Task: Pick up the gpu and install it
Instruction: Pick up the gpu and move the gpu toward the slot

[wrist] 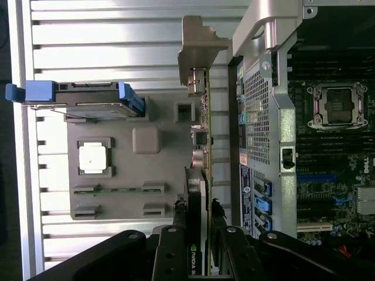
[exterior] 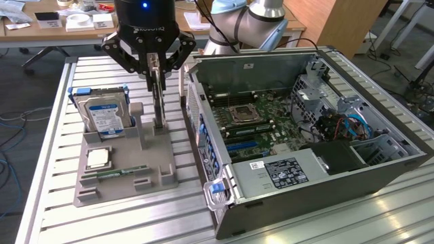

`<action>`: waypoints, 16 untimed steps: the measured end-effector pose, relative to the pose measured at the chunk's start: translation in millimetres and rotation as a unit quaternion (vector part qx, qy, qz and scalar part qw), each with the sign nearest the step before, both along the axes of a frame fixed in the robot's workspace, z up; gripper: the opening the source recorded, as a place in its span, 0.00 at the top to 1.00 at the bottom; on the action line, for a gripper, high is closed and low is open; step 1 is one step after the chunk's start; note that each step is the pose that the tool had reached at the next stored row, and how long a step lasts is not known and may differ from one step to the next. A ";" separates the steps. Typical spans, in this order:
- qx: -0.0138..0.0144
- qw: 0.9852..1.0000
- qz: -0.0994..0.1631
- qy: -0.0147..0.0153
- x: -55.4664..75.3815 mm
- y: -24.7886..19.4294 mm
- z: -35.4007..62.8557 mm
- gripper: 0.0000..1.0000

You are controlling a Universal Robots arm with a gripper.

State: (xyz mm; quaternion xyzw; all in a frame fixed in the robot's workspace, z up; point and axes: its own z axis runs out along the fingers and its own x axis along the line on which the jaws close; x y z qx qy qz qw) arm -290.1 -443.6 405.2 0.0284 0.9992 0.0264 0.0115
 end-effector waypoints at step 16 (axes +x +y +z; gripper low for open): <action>0.000 1.000 0.000 0.001 15.4 0.0 3.6 0.73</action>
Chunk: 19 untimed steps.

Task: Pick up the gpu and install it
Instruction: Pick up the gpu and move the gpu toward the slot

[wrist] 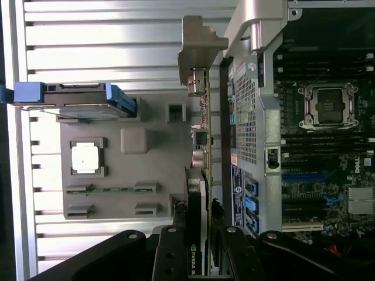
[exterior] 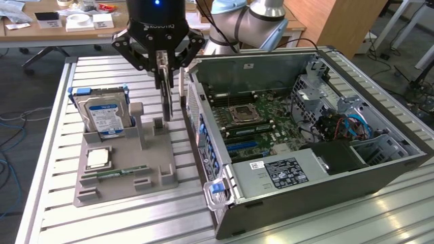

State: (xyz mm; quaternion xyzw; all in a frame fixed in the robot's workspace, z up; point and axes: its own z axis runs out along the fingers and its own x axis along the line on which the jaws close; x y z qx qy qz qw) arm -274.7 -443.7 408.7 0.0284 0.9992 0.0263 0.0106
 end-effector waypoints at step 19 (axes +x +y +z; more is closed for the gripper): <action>0.003 1.000 0.000 0.006 43.0 0.0 3.0 0.73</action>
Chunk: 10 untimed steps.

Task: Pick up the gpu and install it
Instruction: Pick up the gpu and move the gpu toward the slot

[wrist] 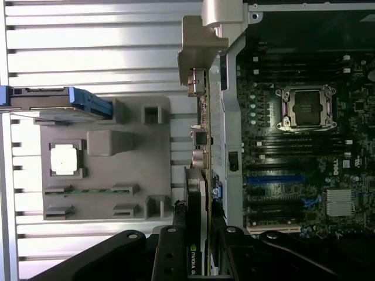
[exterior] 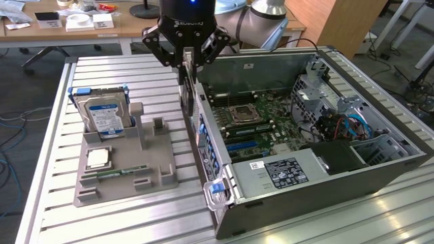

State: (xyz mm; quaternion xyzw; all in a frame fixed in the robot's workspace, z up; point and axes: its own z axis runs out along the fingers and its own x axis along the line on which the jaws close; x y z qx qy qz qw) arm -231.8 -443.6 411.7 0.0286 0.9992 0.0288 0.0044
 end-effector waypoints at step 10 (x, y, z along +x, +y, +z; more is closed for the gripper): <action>0.003 1.000 0.000 0.005 32.8 0.0 0.0 0.73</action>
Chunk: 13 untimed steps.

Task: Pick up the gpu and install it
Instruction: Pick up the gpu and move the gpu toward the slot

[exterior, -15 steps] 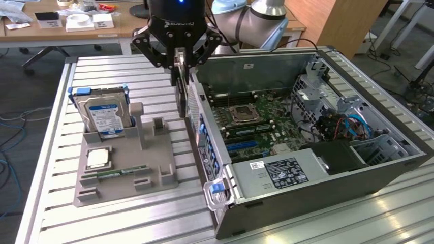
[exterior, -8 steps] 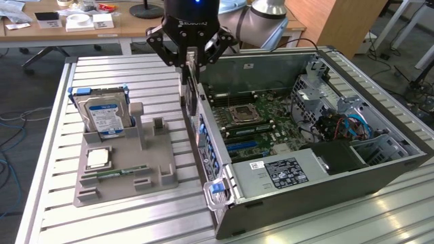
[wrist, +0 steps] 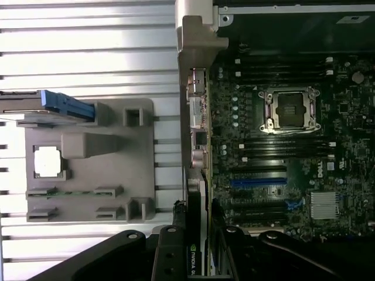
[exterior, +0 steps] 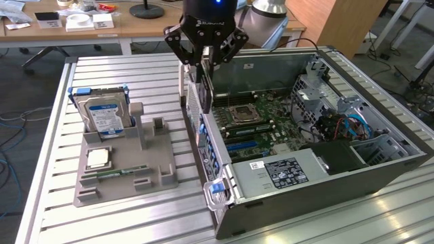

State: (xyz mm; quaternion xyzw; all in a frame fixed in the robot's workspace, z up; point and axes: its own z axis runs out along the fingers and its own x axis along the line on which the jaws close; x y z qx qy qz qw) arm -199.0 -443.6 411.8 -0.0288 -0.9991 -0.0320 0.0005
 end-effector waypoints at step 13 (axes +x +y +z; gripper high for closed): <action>0.006 1.000 0.000 0.002 50.2 0.0 0.0 0.73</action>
